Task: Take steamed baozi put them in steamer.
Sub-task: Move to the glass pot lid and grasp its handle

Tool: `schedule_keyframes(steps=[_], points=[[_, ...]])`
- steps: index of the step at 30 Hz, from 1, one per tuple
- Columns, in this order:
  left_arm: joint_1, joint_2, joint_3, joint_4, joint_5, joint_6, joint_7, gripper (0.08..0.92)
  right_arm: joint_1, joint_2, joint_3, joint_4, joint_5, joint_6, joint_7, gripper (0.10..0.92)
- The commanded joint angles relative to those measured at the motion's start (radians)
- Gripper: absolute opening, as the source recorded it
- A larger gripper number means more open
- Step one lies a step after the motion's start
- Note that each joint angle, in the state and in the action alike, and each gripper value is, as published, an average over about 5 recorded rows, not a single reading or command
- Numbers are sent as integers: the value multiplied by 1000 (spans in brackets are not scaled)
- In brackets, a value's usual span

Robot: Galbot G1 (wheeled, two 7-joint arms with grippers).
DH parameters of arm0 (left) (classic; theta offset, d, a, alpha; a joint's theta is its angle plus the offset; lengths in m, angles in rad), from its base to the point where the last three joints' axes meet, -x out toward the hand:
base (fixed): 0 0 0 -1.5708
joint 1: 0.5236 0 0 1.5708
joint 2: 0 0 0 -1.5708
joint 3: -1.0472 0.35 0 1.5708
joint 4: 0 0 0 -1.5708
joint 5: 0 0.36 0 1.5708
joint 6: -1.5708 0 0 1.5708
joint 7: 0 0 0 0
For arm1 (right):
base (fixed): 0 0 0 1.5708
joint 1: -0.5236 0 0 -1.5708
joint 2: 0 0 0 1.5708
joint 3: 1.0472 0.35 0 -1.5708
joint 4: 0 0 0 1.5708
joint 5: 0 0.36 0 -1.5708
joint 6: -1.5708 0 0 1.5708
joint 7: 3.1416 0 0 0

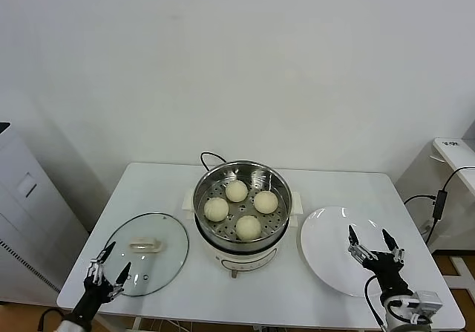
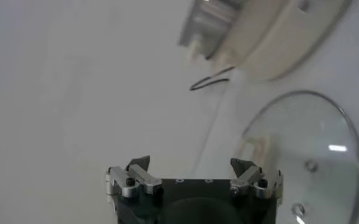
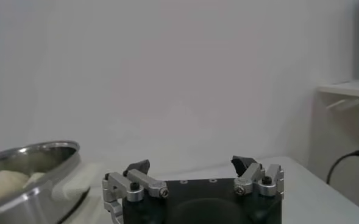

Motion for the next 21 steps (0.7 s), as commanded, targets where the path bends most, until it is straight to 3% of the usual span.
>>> schedule_keyframes(steps=[1, 21], points=[[-168, 24, 57, 126, 218, 76, -62, 823, -79, 46, 50, 26, -27, 4, -20, 823], [-272, 22, 154, 216, 256, 154, -63, 823, -95, 59, 64, 33, -44, 17, -23, 823]])
